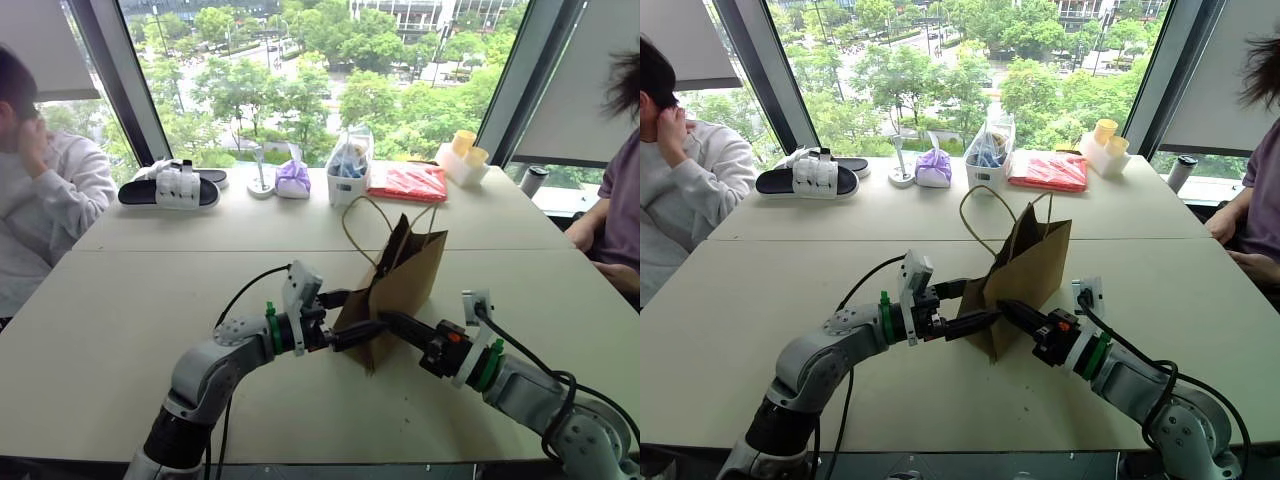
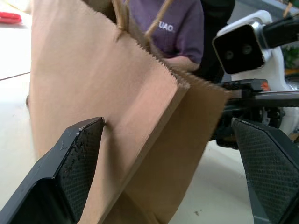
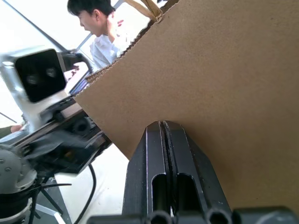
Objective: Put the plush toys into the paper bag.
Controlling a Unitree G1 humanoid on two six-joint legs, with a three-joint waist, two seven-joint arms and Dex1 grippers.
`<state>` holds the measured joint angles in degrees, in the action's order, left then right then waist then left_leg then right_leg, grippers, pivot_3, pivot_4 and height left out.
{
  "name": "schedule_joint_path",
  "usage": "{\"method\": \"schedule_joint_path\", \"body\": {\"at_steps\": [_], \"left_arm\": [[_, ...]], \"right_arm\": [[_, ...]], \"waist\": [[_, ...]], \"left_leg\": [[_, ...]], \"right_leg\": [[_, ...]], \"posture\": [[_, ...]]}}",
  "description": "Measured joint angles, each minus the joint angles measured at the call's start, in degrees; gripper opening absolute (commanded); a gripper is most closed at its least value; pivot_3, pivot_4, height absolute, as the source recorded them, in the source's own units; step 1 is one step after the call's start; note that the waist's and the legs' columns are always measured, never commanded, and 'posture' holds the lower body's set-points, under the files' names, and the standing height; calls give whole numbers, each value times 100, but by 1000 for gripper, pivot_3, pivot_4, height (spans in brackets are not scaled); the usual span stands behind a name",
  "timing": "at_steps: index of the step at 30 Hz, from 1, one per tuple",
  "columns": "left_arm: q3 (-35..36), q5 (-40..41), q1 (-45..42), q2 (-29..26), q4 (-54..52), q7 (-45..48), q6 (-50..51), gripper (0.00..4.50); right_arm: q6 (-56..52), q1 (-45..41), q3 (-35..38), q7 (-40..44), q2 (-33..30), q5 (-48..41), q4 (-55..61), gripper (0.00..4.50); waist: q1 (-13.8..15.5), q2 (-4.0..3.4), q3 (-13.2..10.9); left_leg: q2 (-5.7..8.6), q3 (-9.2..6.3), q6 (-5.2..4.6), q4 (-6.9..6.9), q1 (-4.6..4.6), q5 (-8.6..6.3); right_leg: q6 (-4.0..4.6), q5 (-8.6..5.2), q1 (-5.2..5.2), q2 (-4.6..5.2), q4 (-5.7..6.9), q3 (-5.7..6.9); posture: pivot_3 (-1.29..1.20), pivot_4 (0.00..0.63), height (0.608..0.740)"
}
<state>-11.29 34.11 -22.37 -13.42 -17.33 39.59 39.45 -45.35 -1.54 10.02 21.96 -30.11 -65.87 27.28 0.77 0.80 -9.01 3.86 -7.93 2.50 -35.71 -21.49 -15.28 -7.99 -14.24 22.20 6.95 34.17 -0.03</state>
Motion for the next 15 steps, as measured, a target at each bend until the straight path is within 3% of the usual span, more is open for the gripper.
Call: {"method": "schedule_joint_path", "body": {"at_steps": [10,15], "left_arm": [[-407,-679,-87,-225,-132,-192,-102,4500],[-580,-1088,-177,10,165,-414,-290,4500]], "right_arm": [[-1,2,-7,-214,-4,24,177,17],[-44,15,92,-237,-45,-120,254,17]], "waist": [[0,0,0],[11,1,0]], "left_leg": [[0,0,0,0,1,0],[1,0,0,-2,-1,0]], "right_leg": [[1,-1,-1,-2,0,0],[-2,1,-3,-2,-2,0]], "posture": [[0,150,740],[0,150,740]]}}
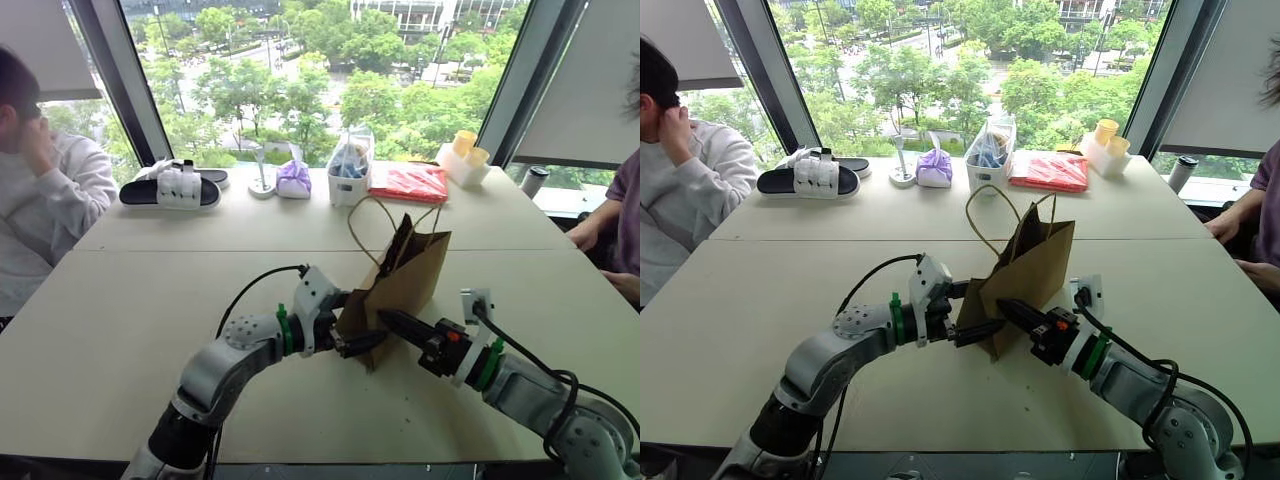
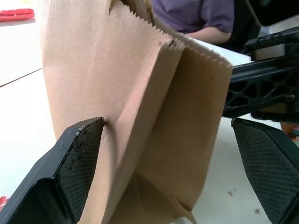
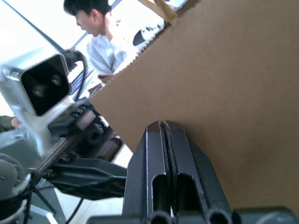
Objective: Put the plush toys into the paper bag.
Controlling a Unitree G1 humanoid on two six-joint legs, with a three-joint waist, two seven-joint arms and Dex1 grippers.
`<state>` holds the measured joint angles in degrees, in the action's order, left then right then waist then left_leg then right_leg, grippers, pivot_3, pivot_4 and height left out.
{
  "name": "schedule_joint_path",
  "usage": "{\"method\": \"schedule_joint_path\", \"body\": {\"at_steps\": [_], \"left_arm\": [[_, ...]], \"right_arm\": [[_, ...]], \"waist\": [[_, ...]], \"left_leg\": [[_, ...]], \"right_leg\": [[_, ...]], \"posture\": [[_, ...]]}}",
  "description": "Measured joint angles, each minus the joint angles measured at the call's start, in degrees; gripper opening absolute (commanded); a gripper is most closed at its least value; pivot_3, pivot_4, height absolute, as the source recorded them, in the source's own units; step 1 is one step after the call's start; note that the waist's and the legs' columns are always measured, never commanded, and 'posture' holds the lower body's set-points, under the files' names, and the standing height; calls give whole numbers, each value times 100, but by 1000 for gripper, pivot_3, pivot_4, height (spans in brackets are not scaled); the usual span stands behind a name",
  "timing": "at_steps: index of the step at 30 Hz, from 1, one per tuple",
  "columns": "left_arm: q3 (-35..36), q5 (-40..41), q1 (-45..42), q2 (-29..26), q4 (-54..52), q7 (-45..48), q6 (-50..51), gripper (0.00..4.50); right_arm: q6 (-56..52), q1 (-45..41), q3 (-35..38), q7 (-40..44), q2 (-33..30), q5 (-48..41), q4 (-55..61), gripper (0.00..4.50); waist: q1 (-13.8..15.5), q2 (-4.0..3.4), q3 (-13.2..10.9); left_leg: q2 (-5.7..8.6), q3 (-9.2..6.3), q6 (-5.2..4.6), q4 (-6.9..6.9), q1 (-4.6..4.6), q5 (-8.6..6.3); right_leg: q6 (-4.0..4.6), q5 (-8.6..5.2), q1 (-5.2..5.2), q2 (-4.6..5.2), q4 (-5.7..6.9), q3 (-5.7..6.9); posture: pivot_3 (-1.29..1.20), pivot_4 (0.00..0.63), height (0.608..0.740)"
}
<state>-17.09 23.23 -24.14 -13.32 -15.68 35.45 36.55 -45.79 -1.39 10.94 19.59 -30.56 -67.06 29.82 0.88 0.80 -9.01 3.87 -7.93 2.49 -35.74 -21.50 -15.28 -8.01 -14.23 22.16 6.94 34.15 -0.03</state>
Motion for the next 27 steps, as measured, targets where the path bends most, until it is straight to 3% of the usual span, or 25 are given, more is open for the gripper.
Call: {"method": "schedule_joint_path", "body": {"at_steps": [3,10,14,18,21,27], "left_arm": [[-22,-99,-25,62,71,-45,-112,3610],[-20,-137,-26,157,208,3,-212,144],[-36,-217,-129,46,254,167,-264,18],[-150,-514,-533,-332,531,728,-941,18],[-197,-747,-1064,-660,1013,1455,-1848,18],[107,-621,-2131,-762,2727,2756,-2847,18]], "right_arm": [[-5,5,7,-2,0,-70,45,0],[0,52,32,-2,12,-189,103,0],[50,191,369,35,14,-495,106,0],[140,372,727,64,28,-760,-19,0],[198,449,903,120,26,-821,-188,0],[214,576,1002,273,-32,-790,-290,0]], "waist": [[-17,0,0],[-8,-1,0],[-7,0,0],[-8,-1,0],[-15,-3,1],[-20,-3,1]], "left_leg": [[-2,0,0,5,2,0],[-3,0,0,5,1,0],[-3,1,0,5,1,0],[-3,2,0,5,2,0],[-5,4,0,6,2,0],[-5,5,-1,6,2,0]], "right_leg": [[-2,1,4,-1,2,0],[-3,1,3,-2,2,0],[-3,1,3,-2,2,1],[-1,1,3,-3,2,1],[2,-1,4,-4,2,1],[-4,2,5,-5,3,2]], "posture": [[0,150,740],[0,150,740],[0,150,740],[0,150,740],[0,150,740],[0,150,740]]}}
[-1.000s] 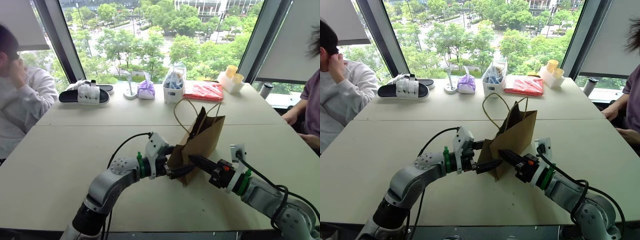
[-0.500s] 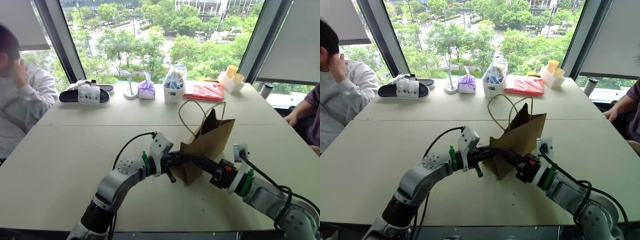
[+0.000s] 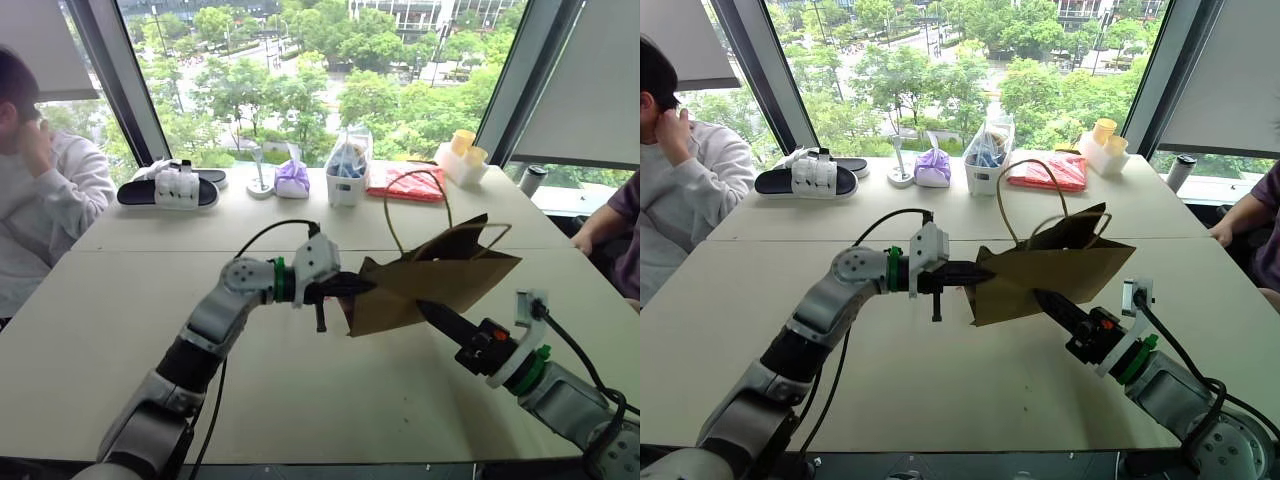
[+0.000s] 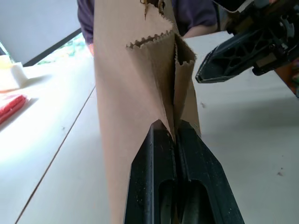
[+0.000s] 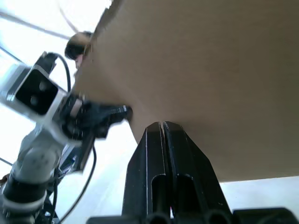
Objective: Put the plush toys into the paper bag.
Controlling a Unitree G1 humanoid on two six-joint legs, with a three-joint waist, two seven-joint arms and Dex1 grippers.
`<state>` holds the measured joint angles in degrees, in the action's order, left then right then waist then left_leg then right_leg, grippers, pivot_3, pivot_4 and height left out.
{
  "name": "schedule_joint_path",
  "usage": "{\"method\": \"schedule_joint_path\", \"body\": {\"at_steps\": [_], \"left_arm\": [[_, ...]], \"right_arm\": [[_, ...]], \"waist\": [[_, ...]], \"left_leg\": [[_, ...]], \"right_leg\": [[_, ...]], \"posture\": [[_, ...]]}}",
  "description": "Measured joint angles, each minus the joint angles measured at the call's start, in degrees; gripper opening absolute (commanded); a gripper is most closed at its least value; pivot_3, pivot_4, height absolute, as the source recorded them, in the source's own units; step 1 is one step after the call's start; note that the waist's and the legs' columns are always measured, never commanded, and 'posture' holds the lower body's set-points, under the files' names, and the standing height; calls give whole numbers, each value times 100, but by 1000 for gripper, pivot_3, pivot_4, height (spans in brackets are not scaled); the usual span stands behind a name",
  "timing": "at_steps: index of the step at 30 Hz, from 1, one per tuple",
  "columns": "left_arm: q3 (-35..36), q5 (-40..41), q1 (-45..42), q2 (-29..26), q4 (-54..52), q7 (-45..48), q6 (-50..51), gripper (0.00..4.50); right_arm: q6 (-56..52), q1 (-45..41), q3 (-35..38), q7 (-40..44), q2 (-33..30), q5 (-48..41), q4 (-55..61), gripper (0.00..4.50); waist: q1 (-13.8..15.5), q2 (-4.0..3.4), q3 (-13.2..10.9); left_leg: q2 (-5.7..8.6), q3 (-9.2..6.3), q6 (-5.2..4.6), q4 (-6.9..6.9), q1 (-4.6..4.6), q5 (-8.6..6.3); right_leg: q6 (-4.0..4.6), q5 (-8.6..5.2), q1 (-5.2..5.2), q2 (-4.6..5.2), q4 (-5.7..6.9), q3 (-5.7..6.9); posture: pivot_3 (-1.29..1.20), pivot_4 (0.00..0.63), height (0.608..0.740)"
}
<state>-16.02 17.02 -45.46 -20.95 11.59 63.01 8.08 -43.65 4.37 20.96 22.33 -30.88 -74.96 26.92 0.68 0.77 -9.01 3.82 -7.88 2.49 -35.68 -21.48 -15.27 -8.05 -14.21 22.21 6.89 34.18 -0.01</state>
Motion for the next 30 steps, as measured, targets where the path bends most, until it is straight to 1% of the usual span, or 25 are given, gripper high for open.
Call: {"method": "schedule_joint_path", "body": {"at_steps": [3,8,10,12,15,17,18,22,23,25,30], "left_arm": [[155,-7,-671,-79,1509,823,-416,18],[341,-218,-1323,78,3762,1640,-1300,18],[355,-376,-1510,137,4398,1816,-1642,18],[401,-485,-1672,198,4820,1883,-1925,18],[460,-694,-1870,257,5312,1907,-2295,827],[499,-806,-1928,281,5522,1905,-2392,1747],[558,-833,-1951,316,5615,1902,-2406,2301],[819,-832,-2011,383,5693,1795,-2463,4110],[867,-833,-2044,377,5692,1750,-2481,4422],[897,-866,-2048,333,5563,1651,-2651,4422],[999,-933,-1751,78,4760,1527,-3143,4422]], "right_arm": [[25,196,52,1,0,-14,50,0],[41,476,101,-57,10,-40,227,0],[52,494,103,-75,11,-63,275,0],[69,512,109,-103,11,-67,299,0],[84,551,109,-117,12,-61,307,0],[85,560,108,-117,12,-53,307,0],[86,556,104,-116,12,-49,307,0],[86,515,78,-111,11,-10,307,0],[86,489,72,-106,11,-5,307,0],[81,431,33,-71,1,24,302,0],[11,207,-229,113,-102,162,116,0]], "waist": [[-4,0,0],[-4,6,-3],[-4,7,-4],[-3,8,-4],[-1,8,-4],[-4,9,-4],[-5,9,-4],[-7,9,-4],[-7,9,-4],[-15,9,-4],[-54,8,-4]], "left_leg": [[0,0,-1,0,1,0],[0,0,-1,-3,0,0],[0,-1,-1,-5,0,0],[0,-2,-1,-6,0,0],[0,-2,-1,-7,1,0],[0,-3,-1,-8,1,0],[0,-3,-2,-9,1,0],[0,-4,-1,-11,0,0],[0,-4,-2,-12,1,0],[0,-4,-2,-11,2,0],[-3,-5,-1,-11,4,0]], "right_leg": [[-1,0,0,-2,3,1],[-5,1,-1,-2,6,2],[-6,1,0,-2,7,3],[-6,1,-1,-2,8,3],[-8,0,-2,-2,11,4],[-8,0,-2,-2,14,4],[-8,0,-1,-2,15,4],[-9,0,0,-2,18,4],[-10,0,0,-2,18,4],[-10,0,0,-2,19,4],[-9,0,3,-3,28,3]], "posture": [[0,150,740],[0,150,740],[0,150,740],[0,150,740],[0,150,740],[0,150,740],[0,150,740],[0,150,740],[0,150,740],[0,150,740],[0,150,740]]}}
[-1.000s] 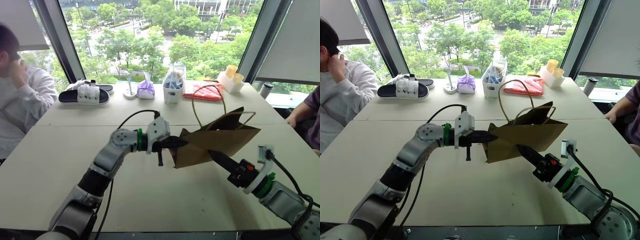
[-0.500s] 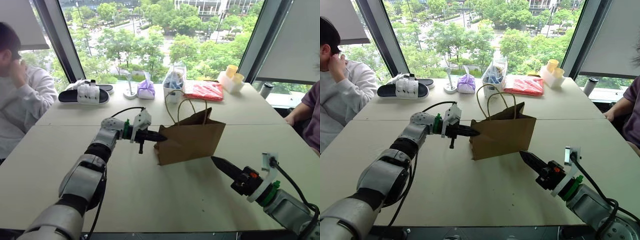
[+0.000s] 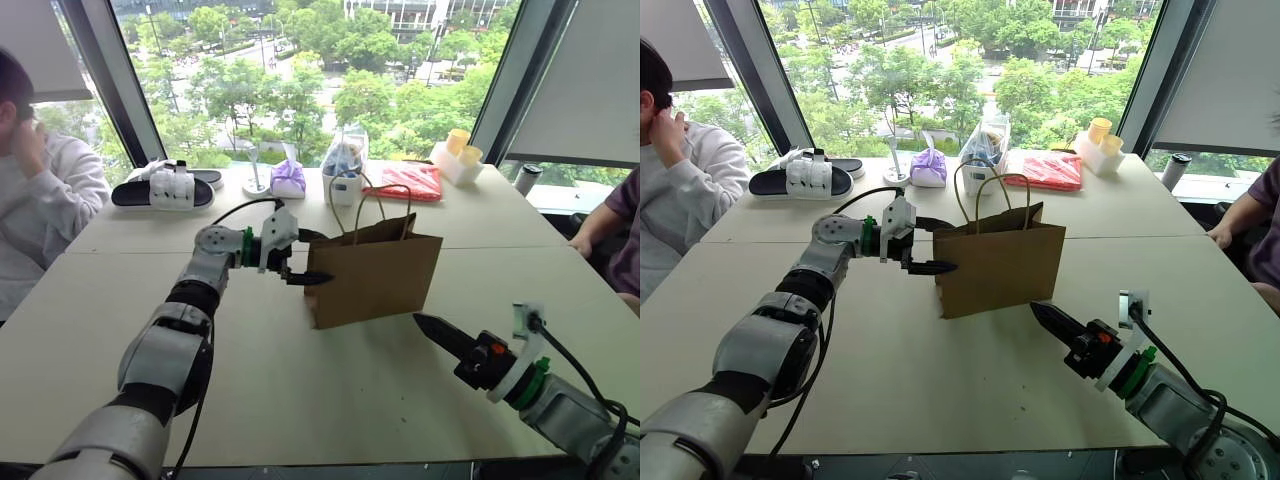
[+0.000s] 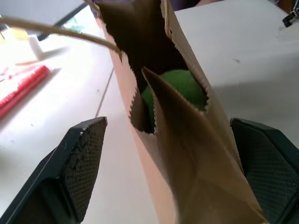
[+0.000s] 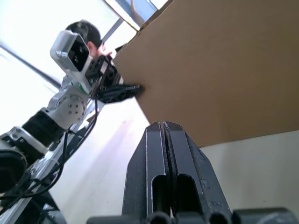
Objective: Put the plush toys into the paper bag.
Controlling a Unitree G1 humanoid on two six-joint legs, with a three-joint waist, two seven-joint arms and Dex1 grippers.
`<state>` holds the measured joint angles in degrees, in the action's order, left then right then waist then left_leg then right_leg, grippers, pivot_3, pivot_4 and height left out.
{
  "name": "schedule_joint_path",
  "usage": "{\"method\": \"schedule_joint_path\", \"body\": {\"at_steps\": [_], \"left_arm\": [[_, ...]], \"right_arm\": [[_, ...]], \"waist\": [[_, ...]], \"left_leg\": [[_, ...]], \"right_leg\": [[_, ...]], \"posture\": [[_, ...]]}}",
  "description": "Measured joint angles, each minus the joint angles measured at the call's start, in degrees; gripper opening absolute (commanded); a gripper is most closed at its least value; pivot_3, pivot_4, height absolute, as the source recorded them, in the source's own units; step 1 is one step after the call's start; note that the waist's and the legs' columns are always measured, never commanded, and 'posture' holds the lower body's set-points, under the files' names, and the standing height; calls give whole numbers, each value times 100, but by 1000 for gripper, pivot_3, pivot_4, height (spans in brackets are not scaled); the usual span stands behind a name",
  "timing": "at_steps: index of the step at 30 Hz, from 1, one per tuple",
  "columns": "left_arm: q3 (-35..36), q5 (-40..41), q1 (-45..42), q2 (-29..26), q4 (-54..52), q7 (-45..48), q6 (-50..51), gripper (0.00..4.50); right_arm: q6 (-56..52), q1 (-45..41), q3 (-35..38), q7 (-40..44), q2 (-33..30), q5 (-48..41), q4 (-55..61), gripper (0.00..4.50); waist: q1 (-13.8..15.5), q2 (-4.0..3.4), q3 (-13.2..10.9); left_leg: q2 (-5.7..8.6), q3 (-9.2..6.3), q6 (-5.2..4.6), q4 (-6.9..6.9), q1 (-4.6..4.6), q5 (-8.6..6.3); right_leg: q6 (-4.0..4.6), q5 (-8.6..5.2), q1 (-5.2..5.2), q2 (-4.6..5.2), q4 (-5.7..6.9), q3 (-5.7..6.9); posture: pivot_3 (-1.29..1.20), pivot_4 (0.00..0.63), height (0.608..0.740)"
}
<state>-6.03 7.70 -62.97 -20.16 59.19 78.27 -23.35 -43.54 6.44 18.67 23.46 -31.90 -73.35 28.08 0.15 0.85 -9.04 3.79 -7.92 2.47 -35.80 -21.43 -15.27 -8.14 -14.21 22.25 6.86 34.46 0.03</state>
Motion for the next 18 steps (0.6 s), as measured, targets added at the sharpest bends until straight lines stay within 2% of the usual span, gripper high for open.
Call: {"method": "schedule_joint_path", "body": {"at_steps": [3,8,13,18], "left_arm": [[17,66,387,-293,-907,59,392,4422],[427,875,1968,-1429,-3769,-44,2971,4422],[1522,2135,4106,-1634,-6417,-1474,5550,4422],[2161,3003,5752,-1418,-8331,-2741,6798,4422]], "right_arm": [[-57,-124,-88,113,-90,85,-121,0],[-159,-80,-149,359,-342,280,-141,0],[-181,-88,-58,622,-972,692,-62,0],[-200,-179,-14,1046,-1557,1096,-11,0]], "waist": [[-16,0,0],[-150,-7,2],[-96,-8,0],[26,-7,1]], "left_leg": [[-2,-2,0,1,-1,0],[-27,-9,-1,17,8,-1],[-44,-9,-1,12,10,-1],[-45,3,0,5,7,-2]], "right_leg": [[0,0,3,-1,3,0],[3,-1,12,-8,10,-6],[5,-1,6,-10,9,-9],[27,0,-6,-11,-13,-5]], "posture": [[0,150,740],[0,150,740],[0,150,740],[0,150,740]]}}
